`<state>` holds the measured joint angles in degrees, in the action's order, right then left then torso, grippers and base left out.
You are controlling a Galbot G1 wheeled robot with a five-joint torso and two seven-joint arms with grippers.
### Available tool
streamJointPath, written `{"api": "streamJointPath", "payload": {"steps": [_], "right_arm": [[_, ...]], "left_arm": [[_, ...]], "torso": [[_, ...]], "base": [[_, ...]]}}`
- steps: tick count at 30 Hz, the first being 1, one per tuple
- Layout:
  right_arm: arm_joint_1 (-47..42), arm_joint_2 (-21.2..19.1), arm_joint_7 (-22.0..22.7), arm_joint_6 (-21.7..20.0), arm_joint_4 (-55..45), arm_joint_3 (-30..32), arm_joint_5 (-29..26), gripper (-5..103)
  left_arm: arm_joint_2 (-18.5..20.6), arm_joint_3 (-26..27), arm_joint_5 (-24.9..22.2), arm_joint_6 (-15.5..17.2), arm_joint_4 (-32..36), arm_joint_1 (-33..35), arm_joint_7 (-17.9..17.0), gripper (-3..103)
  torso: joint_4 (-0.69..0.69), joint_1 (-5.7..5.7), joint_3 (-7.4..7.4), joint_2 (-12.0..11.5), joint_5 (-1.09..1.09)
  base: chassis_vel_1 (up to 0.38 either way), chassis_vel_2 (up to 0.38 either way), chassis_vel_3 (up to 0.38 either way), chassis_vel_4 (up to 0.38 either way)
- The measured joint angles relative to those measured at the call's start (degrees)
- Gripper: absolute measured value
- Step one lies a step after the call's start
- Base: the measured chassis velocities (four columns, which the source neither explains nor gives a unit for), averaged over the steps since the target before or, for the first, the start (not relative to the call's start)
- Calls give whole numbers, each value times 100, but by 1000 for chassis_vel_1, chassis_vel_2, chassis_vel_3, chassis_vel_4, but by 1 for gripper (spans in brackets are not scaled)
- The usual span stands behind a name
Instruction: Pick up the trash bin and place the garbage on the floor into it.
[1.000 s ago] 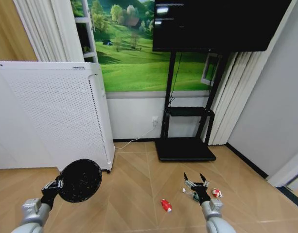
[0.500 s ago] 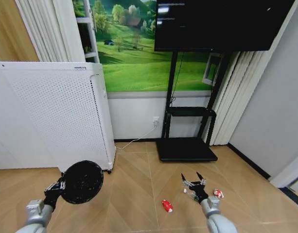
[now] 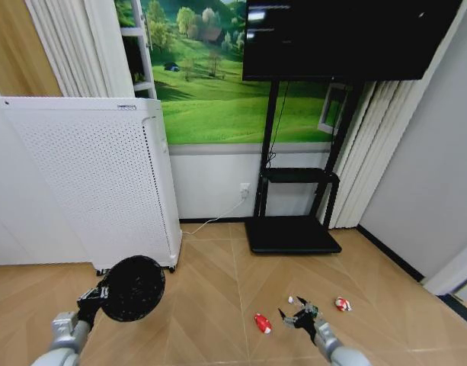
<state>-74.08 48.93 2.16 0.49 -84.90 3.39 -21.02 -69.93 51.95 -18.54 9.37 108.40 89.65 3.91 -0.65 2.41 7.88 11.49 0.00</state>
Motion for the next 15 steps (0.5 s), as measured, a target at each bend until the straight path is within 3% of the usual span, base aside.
{"api": "streamJointPath", "payload": {"steps": [8, 15], "right_arm": [[1056, 258, -82, 128, 943, -1214, -199, 100], [1502, 358, -139, 195, 1506, -1753, -260, 100]], "left_arm": [[-2, -103, 47, -10, -37, 17, 3, 7], [-44, -266, 108, -13, -111, -72, 6, 7]], "torso": [[1, 0, 0, 0, 0], [0, 0, 0, 0, -1]], "base": [[0, 0, 0, 0], [0, 0, 0, 0]]}}
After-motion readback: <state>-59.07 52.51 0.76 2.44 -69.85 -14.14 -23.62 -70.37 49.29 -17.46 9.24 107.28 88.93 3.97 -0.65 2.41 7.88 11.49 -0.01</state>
